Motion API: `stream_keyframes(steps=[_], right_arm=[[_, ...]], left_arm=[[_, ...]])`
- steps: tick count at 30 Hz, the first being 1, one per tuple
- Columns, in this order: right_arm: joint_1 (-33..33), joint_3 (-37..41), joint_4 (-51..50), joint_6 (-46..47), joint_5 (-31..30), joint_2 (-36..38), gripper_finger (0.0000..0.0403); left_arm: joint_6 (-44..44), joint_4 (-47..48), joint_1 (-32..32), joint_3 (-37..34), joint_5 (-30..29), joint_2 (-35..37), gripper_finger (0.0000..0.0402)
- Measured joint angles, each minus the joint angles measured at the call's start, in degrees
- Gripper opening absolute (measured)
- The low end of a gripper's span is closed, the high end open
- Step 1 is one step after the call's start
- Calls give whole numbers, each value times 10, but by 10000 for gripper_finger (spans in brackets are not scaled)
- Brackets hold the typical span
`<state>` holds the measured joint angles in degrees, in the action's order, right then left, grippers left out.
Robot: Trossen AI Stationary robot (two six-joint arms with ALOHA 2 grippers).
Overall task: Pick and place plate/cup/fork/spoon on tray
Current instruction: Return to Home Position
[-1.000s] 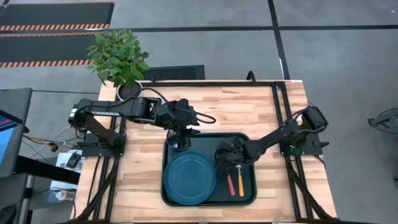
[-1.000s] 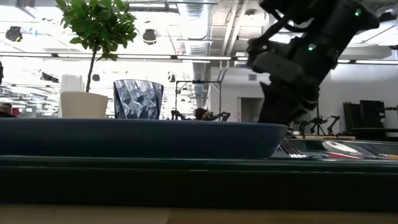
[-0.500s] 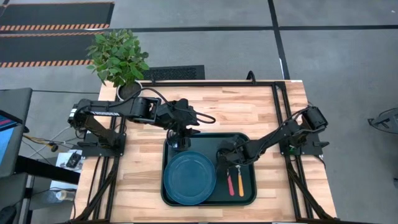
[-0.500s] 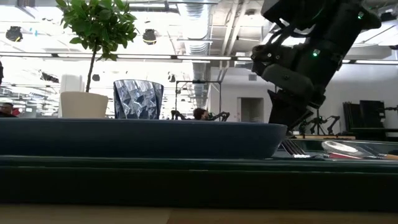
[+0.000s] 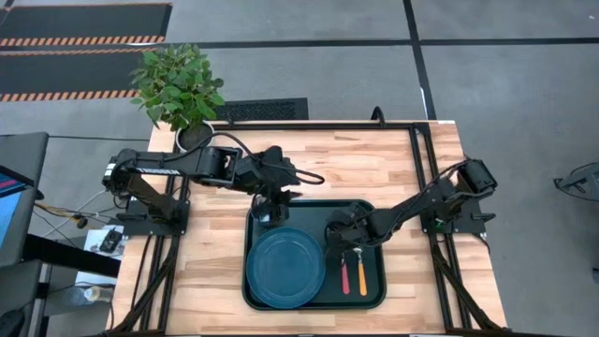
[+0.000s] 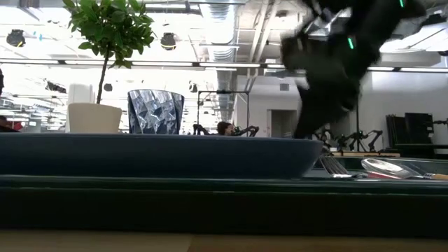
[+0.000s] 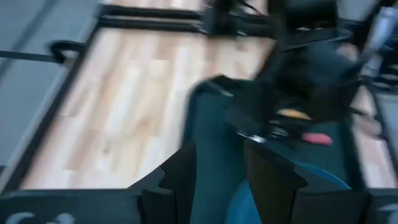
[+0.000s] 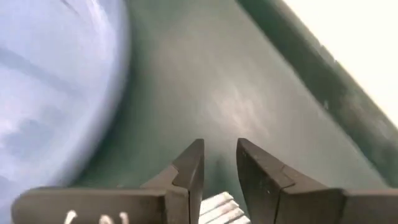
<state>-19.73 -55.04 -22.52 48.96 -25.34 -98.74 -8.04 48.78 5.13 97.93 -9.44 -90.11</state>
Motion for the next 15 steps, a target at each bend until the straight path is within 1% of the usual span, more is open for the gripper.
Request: stream_keyframes(steps=[2,4,7,9,11,12,14,15], right_arm=[[0,-19,2,-19,-4,21,118],[0,-34,-2,-48,-21,56,118],[-2,-52,-2,-124,-70,122,118],[-8,-54,-3,-194,-111,175,118],[-19,-54,-5,-258,-169,227,118],[-27,-55,-10,-283,-208,251,118],[-46,-42,-19,-306,-283,306,118],[-52,-30,-16,-309,-310,335,118]], left_arm=[[-7,-9,2,0,-45,0,122],[-5,-14,13,0,-99,3,122],[3,-33,41,0,-161,18,122],[18,-35,61,-1,-187,29,122],[36,-48,75,-34,-179,53,122],[40,-67,78,-60,-156,69,122],[40,-130,75,-132,-83,113,122],[42,-161,70,-175,-44,141,122]])
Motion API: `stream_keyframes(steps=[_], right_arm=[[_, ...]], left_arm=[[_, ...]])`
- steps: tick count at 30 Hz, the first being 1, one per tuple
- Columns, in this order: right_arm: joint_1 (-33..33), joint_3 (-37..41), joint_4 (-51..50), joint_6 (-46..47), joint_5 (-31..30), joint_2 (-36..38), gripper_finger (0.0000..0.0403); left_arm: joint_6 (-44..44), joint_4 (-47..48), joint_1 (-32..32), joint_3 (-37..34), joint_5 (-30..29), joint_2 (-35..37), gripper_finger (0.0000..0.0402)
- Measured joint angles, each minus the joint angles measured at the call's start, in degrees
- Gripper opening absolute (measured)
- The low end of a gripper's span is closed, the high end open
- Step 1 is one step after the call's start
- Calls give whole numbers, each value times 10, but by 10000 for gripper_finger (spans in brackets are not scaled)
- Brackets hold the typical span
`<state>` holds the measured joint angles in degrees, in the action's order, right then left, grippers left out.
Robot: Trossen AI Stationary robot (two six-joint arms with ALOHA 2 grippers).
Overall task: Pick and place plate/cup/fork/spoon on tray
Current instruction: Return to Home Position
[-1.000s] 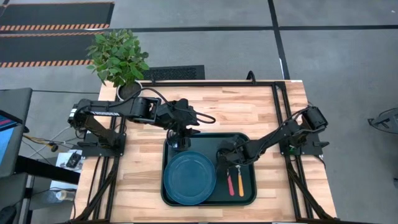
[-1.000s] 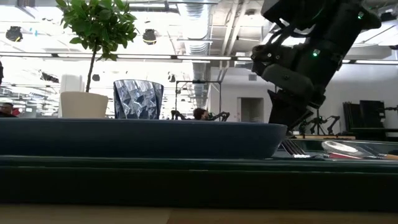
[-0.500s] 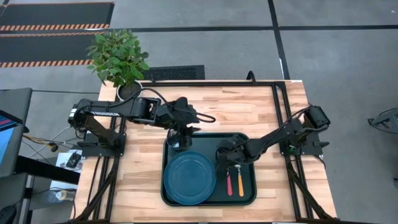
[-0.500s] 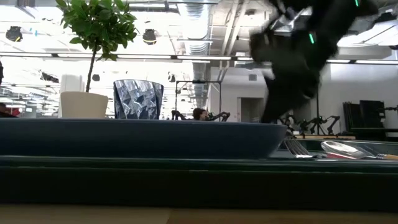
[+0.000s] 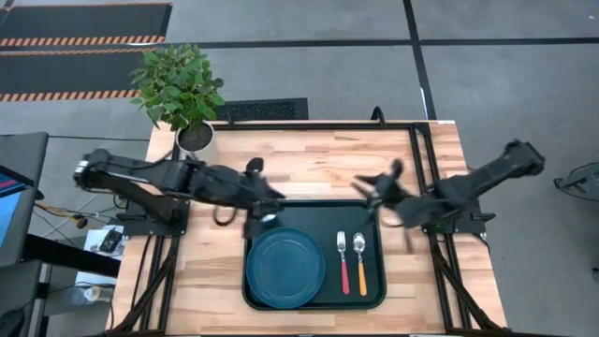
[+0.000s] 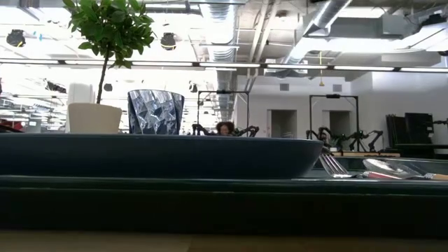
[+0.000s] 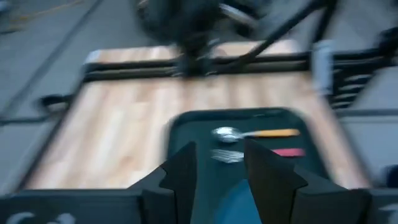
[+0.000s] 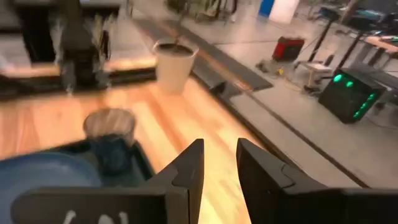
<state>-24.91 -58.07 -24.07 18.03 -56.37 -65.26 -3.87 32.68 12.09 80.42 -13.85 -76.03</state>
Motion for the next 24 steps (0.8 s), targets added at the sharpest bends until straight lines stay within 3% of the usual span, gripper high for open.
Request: stream_keyframes(steps=[4,7,10,15,19,22,24], right_arm=[[-14,90,19,12,-10,127,118],[-8,179,101,10,28,215,118],[1,272,227,-24,88,289,118],[35,399,397,-59,143,384,118],[70,460,430,-57,172,454,118],[94,496,427,-58,182,514,118],[112,520,426,-59,182,558,118]], left_arm=[[-6,-133,-38,-168,120,125,122],[-13,-185,-65,-261,145,220,122],[-14,-197,-82,-329,126,301,122],[-16,-188,-88,-393,17,411,122],[-32,-140,-88,-420,-37,473,122],[-62,-95,-88,-436,-25,509,122],[-61,-115,-88,-464,-9,536,122]])
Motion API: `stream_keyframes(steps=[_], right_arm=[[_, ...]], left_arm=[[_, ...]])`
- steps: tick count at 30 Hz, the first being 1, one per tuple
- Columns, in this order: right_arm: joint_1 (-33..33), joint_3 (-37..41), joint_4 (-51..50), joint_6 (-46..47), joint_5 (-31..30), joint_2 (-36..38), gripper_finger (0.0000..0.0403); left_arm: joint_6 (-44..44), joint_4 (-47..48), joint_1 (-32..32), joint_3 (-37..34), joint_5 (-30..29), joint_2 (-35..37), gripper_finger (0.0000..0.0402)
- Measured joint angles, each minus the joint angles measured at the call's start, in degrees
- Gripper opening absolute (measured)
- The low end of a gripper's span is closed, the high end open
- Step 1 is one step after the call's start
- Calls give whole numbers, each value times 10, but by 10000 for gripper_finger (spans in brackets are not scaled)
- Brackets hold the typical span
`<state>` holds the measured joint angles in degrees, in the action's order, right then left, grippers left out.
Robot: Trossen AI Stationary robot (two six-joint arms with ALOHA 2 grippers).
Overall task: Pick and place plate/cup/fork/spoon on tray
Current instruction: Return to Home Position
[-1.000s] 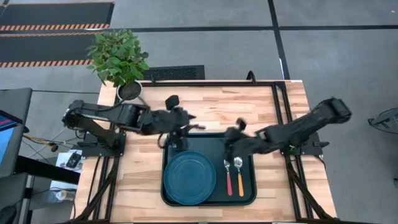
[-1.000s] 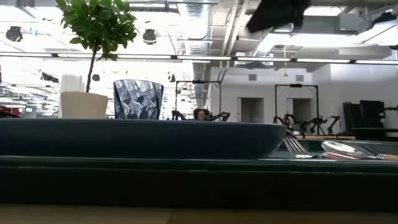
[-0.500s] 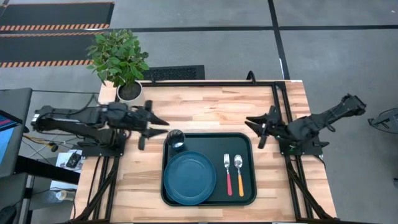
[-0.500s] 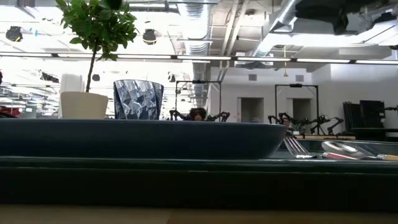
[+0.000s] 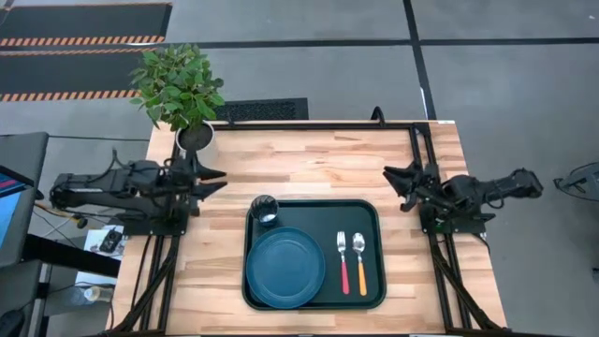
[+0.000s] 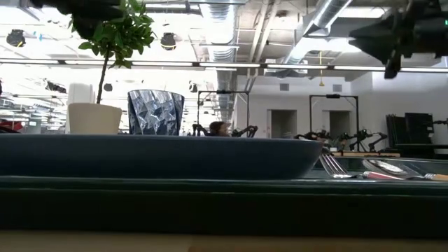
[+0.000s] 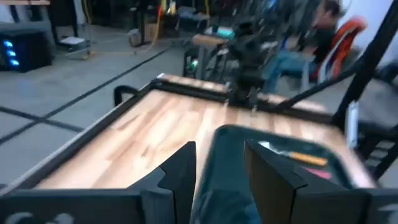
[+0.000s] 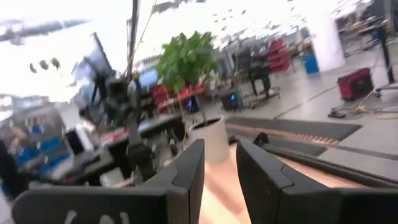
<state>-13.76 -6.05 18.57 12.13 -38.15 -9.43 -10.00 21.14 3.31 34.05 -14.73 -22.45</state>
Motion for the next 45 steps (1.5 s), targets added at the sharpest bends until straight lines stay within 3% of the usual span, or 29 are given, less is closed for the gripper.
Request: stream_keyframes(steps=[4,9,17,20,25,45], right_arm=[[34,56,-7,17,25,95,118],[67,54,-44,58,44,83,118],[85,56,-136,123,83,82,118],[87,56,-132,112,70,74,118],[87,56,-136,51,2,75,118],[87,57,-135,43,5,76,118]], left_arm=[[-32,-115,0,-100,51,87,122],[-82,-126,0,-208,57,221,122],[-101,-156,-2,-306,13,198,122],[-59,-217,-2,-311,36,185,122],[-37,-187,-2,-317,49,195,122],[-41,-185,-2,-316,52,194,122]])
